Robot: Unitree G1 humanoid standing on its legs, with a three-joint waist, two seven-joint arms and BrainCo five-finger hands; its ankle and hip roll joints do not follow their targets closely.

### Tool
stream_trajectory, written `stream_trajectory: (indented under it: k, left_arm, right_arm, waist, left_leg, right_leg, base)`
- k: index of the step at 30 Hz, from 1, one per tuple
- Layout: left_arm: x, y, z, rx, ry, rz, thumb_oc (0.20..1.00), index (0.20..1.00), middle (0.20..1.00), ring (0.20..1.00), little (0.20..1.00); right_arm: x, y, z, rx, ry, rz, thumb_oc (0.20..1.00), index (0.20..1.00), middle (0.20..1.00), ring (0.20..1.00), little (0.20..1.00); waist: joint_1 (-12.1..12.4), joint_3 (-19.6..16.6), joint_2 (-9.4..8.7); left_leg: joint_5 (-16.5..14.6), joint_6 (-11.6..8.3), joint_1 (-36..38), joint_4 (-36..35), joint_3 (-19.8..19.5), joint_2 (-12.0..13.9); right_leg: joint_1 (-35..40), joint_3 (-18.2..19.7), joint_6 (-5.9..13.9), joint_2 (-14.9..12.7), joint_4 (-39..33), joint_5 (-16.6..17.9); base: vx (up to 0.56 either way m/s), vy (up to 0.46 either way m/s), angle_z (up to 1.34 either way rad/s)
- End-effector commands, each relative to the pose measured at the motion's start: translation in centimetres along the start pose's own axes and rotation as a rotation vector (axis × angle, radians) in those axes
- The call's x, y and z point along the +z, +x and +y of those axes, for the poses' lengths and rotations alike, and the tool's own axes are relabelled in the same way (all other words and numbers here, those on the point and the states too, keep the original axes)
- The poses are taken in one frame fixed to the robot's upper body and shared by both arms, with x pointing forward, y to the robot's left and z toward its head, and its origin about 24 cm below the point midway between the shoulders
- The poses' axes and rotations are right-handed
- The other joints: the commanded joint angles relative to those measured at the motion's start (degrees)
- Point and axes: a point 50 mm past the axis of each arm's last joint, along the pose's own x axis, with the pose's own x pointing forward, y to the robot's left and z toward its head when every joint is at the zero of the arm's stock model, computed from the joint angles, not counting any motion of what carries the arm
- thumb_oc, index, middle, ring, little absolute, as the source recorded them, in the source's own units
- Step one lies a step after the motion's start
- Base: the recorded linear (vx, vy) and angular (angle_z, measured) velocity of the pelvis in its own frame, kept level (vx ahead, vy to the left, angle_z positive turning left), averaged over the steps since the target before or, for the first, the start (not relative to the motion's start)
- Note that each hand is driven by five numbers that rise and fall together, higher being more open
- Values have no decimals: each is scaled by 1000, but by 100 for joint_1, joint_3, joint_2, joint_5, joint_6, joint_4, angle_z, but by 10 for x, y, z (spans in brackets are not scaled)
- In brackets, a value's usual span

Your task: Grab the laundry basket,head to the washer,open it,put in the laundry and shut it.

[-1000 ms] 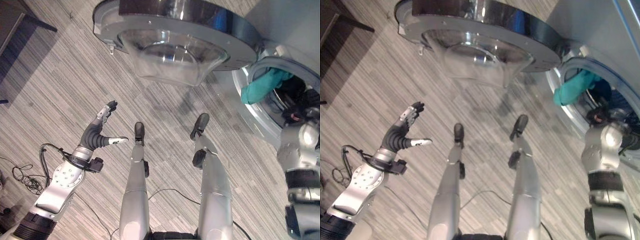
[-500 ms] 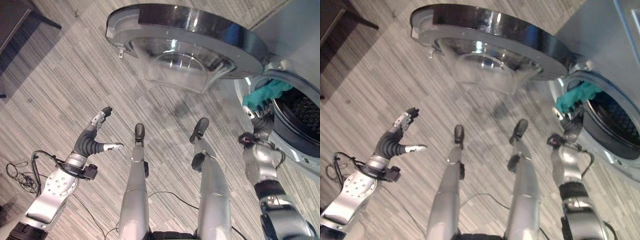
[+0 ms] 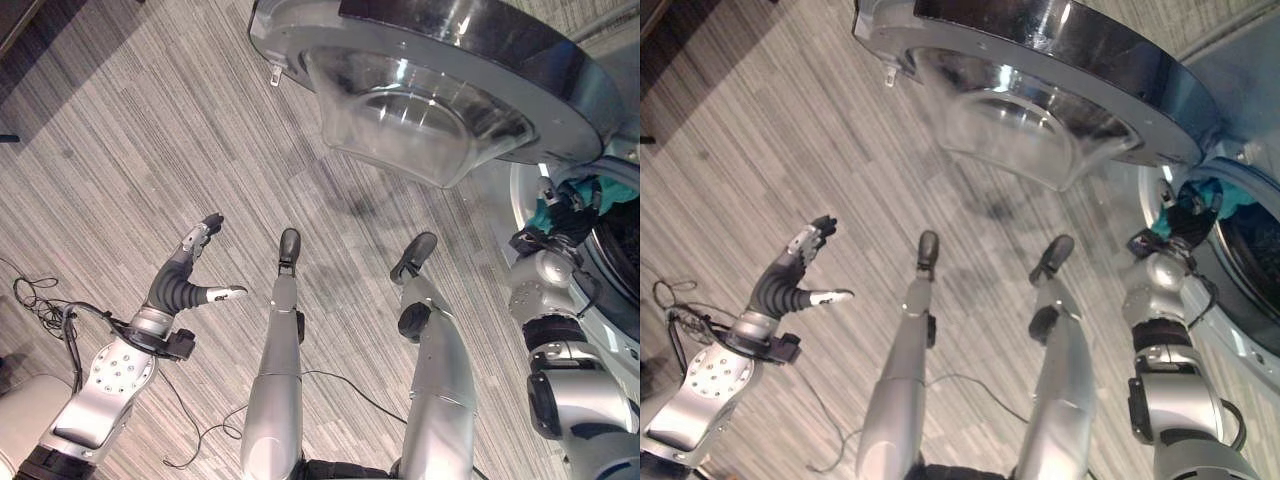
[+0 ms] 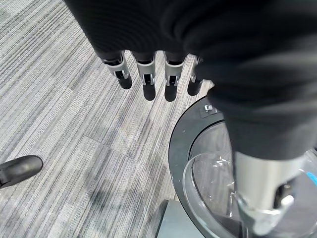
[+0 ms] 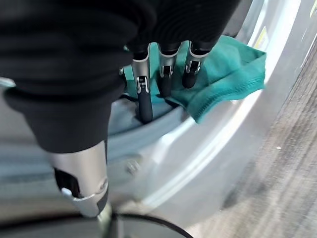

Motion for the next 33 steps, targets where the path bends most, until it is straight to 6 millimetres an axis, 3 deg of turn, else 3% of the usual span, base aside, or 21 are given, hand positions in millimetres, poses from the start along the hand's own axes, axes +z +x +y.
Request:
stream_trajectory:
  k: [1, 4, 7, 9, 10, 16, 26, 33]
  left_arm:
    - [12, -4, -4, 27, -8, -83, 1000, 1000, 1000, 1000, 1000]
    - [13, -2, -2, 37, -9, -90, 1000, 1000, 1000, 1000, 1000]
    - [15, -2, -1, 52, -3, -100, 1000, 1000, 1000, 1000, 1000]
    - [15, -3, -1, 63, -13, -98, 1000, 1000, 1000, 1000, 1000]
    - [13, -6, -3, 54, -22, -84, 1000, 1000, 1000, 1000, 1000]
    - [13, -8, 2, 57, -12, -77, 1000, 1000, 1000, 1000, 1000]
    - [15, -13, 7, 67, -5, -76, 1000, 1000, 1000, 1000, 1000]
    - [16, -12, 7, 64, 3, -83, 1000, 1000, 1000, 1000, 1000]
  right_arm:
    - [45, 4, -20, -32, 30, -233, 1000, 1000, 1000, 1000, 1000]
    - [51, 6, -36, -89, 33, -259, 1000, 1000, 1000, 1000, 1000]
    - [47, -4, -35, -40, 23, -269, 1000, 1000, 1000, 1000, 1000]
    - [38, -19, -40, 1, 7, -269, 1000, 1000, 1000, 1000, 1000]
    - [28, -32, -57, -19, -18, -252, 1000, 1000, 1000, 1000, 1000]
    - [7, -36, -84, -81, -139, -164, 1000, 1000, 1000, 1000, 1000]
    - [-9, -30, -85, -101, -173, -80, 1000, 1000, 1000, 1000, 1000]
    - [-1, -22, -73, -81, -164, -104, 1000, 1000, 1000, 1000, 1000]
  waist:
    - [-75, -39, 184]
    - [-133, -39, 118]
    - [-204, -38, 71]
    - [-294, -37, 13]
    - [-359, -38, -46]
    - [-442, -55, -105]
    - [-349, -92, -43]
    - [-269, -106, 2]
  left_leg:
    - [-194, -12, -355, -39, 16, 246]
    - [-215, -4, -344, -19, 7, 253]
    - [-229, 4, -365, 5, 20, 274]
    - [-243, 12, -381, 42, 32, 292]
    - [-264, 20, -366, 75, 46, 294]
    - [-298, 48, -288, 84, 80, 283]
    - [-287, 73, -377, 82, 114, 241]
    - [-253, 64, -468, 60, 72, 205]
  right_leg:
    - [494, 365, 596, 24, 99, -1232]
    - [513, 383, 610, 42, 65, -1217]
    - [494, 412, 609, 65, 45, -1203]
    - [492, 415, 610, 77, 33, -1182]
    - [538, 415, 613, 78, 8, -1163]
    - [665, 421, 636, 94, -115, -1081]
    - [619, 462, 646, 73, -178, -1032]
    - [529, 474, 648, 44, -112, -1083]
  base:
    - [0, 0, 0]
    - [4, 3, 2]
    - [3, 6, 1]
    - [5, 11, -2]
    - [5, 19, -4]
    - [-10, 30, -4]
    - [-3, 11, -3]
    - [0, 0, 0]
